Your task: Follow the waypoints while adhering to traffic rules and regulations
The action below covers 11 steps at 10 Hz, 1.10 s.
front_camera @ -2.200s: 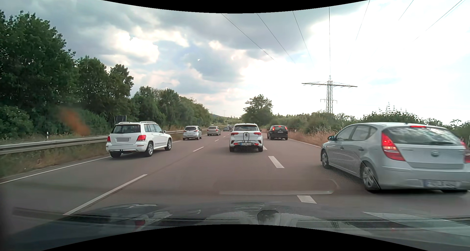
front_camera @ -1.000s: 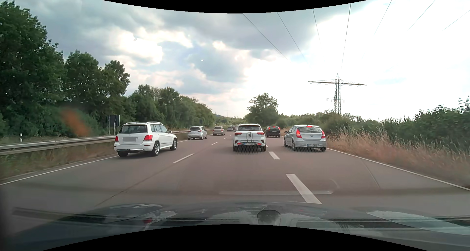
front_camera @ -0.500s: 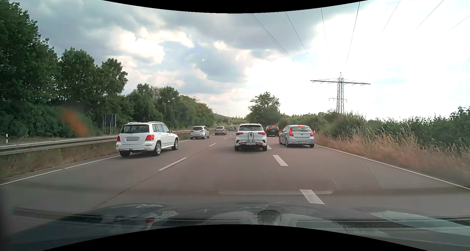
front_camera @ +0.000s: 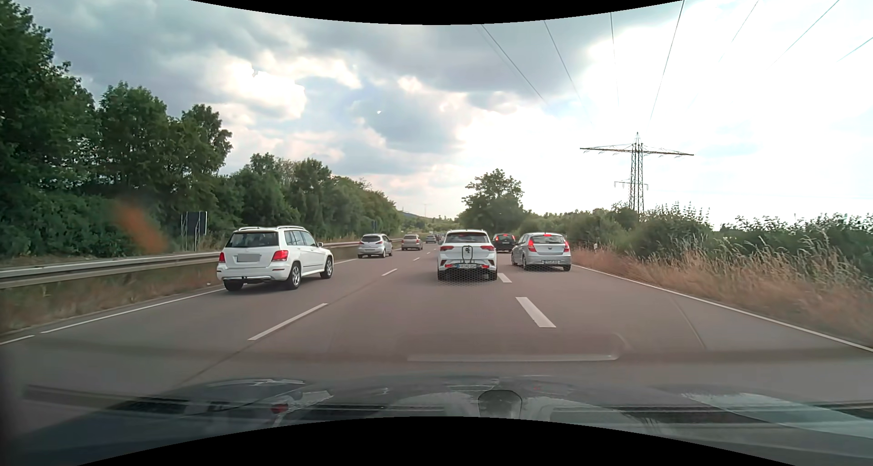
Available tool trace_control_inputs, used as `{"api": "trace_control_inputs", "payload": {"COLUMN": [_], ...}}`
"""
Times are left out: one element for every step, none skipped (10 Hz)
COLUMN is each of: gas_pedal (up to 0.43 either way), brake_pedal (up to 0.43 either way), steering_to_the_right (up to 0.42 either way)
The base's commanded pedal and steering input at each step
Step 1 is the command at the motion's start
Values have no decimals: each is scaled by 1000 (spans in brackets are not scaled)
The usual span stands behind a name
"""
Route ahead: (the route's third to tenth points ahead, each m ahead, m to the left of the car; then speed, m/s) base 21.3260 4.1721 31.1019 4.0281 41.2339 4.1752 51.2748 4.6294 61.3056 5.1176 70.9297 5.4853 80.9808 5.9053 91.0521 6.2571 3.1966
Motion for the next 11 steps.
{"api": "trace_control_inputs", "payload": {"gas_pedal": [0, 0, 0, 0, 0, 0, 0, 0, 0, 0, 0], "brake_pedal": [0, 0, 0, 0, 0, 0, 0, 0, 0, 0, 0], "steering_to_the_right": [1, 1, 1, 1, 1, 1, 1, 1, 1, 0, 0]}}
